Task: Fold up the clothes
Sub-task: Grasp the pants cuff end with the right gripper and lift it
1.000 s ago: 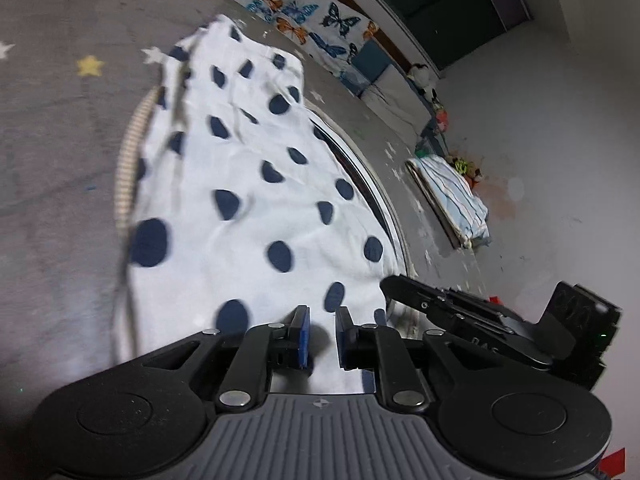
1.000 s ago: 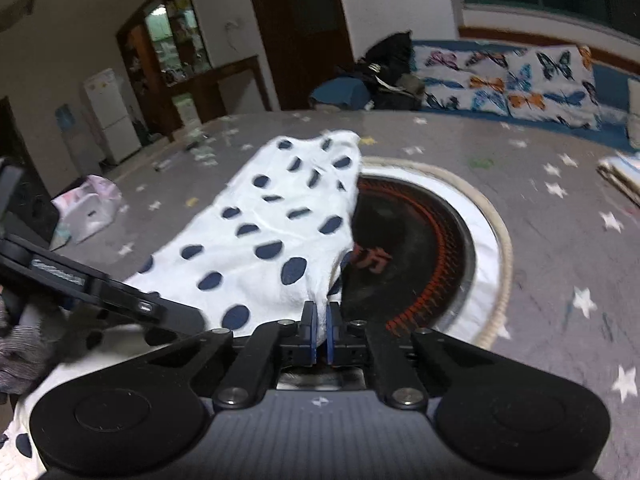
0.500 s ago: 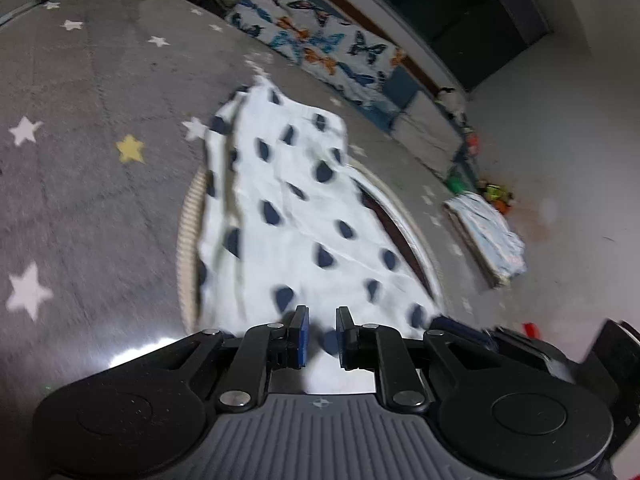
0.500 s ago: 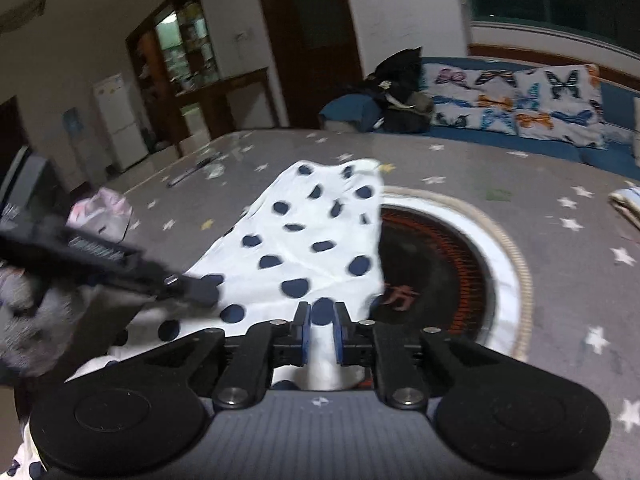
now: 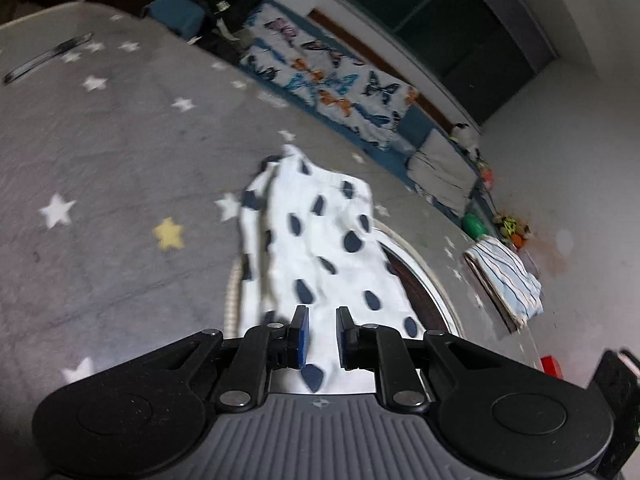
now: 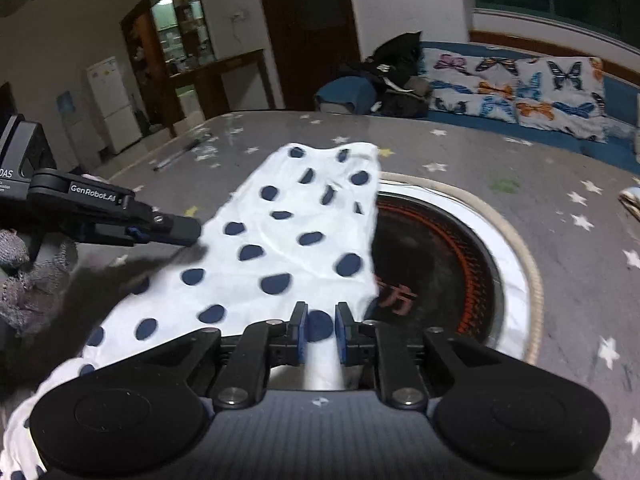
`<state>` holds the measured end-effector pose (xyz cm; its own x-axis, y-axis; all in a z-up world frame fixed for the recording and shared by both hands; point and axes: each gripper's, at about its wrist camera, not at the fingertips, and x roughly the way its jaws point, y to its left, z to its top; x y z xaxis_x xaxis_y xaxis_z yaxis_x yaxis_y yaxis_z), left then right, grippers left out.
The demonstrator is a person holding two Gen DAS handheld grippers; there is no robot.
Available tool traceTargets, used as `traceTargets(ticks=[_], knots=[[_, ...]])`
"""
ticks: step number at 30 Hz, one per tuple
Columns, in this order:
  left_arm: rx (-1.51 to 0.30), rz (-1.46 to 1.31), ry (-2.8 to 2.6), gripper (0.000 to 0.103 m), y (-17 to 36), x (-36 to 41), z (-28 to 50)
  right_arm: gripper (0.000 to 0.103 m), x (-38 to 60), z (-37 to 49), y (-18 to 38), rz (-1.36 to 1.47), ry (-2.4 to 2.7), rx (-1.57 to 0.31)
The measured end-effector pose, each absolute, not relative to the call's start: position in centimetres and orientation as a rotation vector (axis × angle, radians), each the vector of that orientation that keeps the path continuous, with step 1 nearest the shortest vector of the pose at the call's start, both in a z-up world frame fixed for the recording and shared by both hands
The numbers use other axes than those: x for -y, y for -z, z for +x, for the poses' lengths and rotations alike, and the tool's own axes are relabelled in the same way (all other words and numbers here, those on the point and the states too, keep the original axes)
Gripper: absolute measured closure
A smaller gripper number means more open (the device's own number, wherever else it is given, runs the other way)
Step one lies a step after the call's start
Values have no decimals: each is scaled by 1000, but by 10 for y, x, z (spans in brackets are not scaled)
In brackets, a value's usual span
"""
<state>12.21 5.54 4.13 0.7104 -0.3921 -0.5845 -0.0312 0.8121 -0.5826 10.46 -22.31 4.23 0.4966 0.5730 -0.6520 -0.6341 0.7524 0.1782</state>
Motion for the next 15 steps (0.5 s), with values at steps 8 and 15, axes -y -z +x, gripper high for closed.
traceTargets(ticks=[8, 15], knots=[[-799, -545, 176, 89, -25, -57, 147, 85, 210, 131, -39, -97, -751, -794], [-766, -501, 165, 88, -30, -59, 156, 72, 191, 188, -47, -87, -755, -788]])
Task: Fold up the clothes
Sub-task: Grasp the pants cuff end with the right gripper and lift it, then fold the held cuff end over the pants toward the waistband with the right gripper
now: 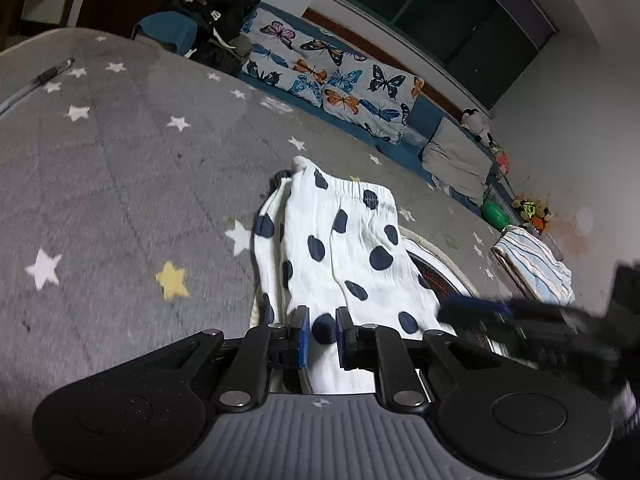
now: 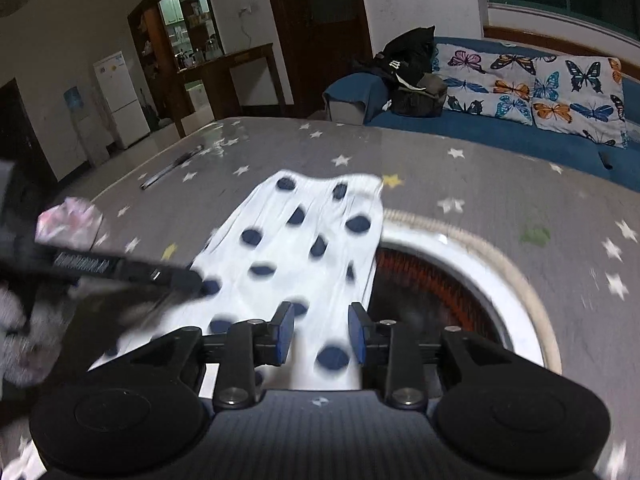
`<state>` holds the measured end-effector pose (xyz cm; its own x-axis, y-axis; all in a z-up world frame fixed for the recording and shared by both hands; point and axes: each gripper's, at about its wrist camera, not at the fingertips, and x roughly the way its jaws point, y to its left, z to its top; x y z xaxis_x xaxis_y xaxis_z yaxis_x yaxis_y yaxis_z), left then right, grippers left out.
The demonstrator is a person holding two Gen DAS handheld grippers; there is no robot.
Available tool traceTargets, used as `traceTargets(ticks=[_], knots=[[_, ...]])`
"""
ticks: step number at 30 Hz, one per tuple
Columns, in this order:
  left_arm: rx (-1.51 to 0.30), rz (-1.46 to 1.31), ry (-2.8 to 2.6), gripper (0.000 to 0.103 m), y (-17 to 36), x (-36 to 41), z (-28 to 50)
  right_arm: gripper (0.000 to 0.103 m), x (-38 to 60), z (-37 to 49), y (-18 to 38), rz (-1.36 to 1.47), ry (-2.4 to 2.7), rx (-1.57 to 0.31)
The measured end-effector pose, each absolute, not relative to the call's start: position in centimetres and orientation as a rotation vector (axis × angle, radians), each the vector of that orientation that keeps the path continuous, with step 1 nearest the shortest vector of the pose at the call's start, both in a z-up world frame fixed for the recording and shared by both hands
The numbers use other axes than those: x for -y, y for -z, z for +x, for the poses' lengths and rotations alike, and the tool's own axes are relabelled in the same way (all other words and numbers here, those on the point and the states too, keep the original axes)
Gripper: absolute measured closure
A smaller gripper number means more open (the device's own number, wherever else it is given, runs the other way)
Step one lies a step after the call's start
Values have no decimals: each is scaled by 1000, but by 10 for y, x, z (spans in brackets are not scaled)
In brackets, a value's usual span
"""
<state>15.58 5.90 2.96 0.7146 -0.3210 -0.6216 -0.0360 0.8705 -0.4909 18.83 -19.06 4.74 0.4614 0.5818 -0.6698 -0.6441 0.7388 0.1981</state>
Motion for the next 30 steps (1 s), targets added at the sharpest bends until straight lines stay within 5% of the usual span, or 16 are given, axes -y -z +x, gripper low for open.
traceTargets(ticks=[12, 17, 20, 24, 30], knots=[[-745, -506, 160, 87, -31, -72, 169, 48, 149, 280, -26, -73, -756, -806], [-739, -496, 153, 72, -34, -74, 163, 48, 138, 289, -23, -88, -794, -772], [-734, -491, 153, 72, -36, -74, 157, 57, 133, 287, -22, -108, -814, -765], [-723, -490, 167, 68, -44, -68, 142, 82, 130, 290, -25, -76, -809, -786], [-736, -484, 198, 58, -53, -55, 107, 89, 139, 278, -42, 8, -828, -771]])
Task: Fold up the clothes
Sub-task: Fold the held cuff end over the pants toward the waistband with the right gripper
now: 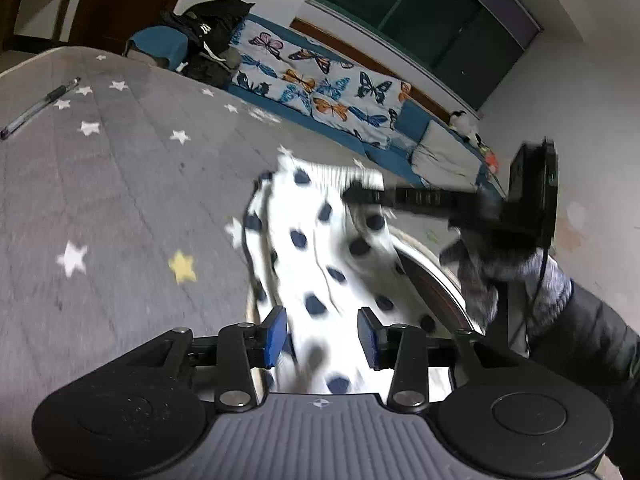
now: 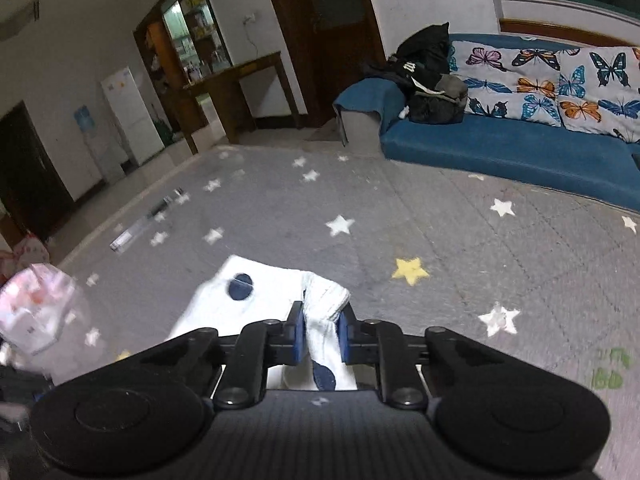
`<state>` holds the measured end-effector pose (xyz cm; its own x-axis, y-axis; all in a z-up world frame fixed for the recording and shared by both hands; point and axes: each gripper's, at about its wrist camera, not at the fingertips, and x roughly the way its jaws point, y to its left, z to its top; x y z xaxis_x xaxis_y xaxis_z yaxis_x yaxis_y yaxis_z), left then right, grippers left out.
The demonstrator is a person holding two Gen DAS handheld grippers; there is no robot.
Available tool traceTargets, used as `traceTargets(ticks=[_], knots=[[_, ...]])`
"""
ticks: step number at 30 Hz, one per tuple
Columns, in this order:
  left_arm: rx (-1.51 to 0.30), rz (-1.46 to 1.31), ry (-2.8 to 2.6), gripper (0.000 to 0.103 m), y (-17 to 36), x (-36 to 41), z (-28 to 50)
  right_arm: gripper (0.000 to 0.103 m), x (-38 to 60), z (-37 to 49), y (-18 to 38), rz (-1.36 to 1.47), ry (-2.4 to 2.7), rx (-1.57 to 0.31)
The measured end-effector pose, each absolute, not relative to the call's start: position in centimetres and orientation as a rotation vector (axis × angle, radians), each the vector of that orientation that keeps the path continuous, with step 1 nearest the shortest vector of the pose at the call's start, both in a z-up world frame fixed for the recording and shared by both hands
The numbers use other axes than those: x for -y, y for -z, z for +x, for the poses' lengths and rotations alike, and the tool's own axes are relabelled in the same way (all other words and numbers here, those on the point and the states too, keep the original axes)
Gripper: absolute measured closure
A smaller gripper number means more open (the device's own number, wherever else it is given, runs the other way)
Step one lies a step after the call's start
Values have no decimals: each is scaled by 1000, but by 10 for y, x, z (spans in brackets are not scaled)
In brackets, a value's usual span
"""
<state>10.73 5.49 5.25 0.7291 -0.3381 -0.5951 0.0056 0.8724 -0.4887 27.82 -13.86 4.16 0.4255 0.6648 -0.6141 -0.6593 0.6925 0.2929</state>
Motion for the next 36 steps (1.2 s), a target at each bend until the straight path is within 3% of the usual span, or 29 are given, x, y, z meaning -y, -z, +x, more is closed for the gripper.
traceTargets(ticks=[18, 36], knots=[[-800, -481, 170, 40, -60, -32, -47, 90, 182, 147, -131, 10, -973, -625], [-787, -508, 115, 36, -56, -31, -119, 90, 231, -46, -128, -119, -1270, -663]])
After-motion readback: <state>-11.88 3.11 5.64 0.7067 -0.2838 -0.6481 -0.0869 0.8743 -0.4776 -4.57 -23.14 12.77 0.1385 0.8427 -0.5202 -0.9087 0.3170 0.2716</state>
